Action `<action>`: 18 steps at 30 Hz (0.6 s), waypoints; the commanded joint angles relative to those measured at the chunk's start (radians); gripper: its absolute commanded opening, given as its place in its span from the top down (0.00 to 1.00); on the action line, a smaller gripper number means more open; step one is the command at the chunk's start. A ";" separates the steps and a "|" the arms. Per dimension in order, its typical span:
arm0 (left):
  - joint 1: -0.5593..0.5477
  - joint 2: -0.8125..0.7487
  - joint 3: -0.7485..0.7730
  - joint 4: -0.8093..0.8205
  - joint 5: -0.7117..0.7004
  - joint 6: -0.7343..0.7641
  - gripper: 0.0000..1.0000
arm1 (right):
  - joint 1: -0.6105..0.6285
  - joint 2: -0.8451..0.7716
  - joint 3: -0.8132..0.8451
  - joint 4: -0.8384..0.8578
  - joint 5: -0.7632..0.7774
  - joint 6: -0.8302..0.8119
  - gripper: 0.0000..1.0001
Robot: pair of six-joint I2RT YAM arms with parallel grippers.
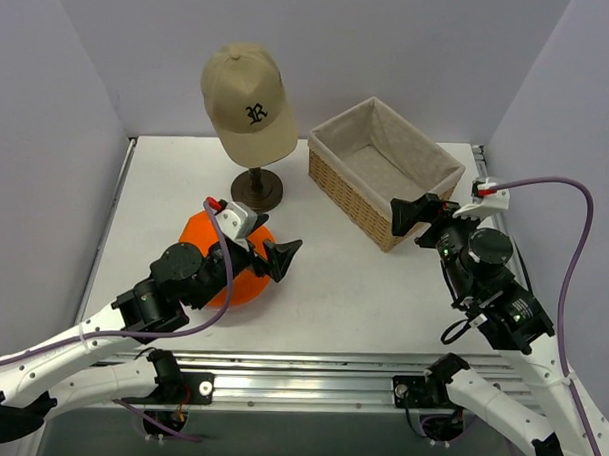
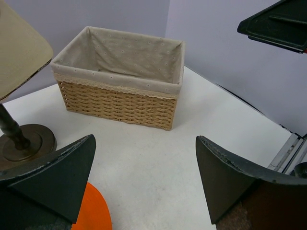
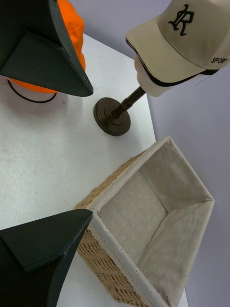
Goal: Stack the hats
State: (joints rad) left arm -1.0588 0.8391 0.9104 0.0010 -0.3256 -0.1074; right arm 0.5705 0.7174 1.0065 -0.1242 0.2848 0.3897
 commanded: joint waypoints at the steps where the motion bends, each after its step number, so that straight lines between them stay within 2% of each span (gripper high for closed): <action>1: -0.003 -0.032 0.001 0.060 -0.009 0.017 0.06 | 0.005 -0.015 -0.006 0.040 0.030 -0.018 0.00; 18: -0.003 -0.054 -0.011 0.070 -0.012 0.015 0.06 | 0.003 -0.016 -0.012 0.038 0.042 -0.017 0.00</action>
